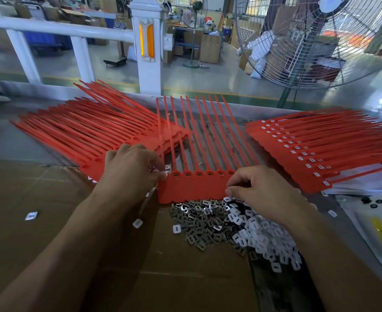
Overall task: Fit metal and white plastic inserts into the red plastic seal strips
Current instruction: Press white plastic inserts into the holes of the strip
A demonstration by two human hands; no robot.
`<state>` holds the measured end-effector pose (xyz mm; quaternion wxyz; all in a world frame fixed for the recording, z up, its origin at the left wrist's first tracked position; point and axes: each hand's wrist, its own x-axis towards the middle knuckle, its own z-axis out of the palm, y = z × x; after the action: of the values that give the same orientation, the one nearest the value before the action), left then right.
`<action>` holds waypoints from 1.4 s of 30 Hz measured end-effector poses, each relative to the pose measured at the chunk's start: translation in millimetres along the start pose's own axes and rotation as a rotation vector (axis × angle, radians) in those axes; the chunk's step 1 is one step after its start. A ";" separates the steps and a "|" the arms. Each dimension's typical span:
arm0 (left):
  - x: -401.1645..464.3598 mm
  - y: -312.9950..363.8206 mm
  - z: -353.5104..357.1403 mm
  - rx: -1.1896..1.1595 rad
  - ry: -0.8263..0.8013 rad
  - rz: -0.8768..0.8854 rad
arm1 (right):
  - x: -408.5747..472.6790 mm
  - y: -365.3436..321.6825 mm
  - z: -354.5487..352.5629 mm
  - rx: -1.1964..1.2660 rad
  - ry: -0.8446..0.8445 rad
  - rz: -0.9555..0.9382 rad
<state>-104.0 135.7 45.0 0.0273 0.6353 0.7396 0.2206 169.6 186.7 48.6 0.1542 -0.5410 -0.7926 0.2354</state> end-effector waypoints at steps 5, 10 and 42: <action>-0.4 -0.3 0.3 -0.009 -0.019 -0.016 | 0.4 2.4 -2.9 -0.006 0.013 -0.009; -3.8 3.8 -2.9 -0.240 0.089 -0.095 | 0.3 4.4 -7.0 -0.010 0.015 -0.004; -3.7 10.4 14.8 -0.420 -0.134 -0.332 | -0.6 5.9 -9.3 -0.034 -0.060 -0.009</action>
<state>-88.9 137.4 34.5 0.2429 0.4990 0.7683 0.3191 179.0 189.8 53.3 0.1223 -0.5325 -0.8032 0.2375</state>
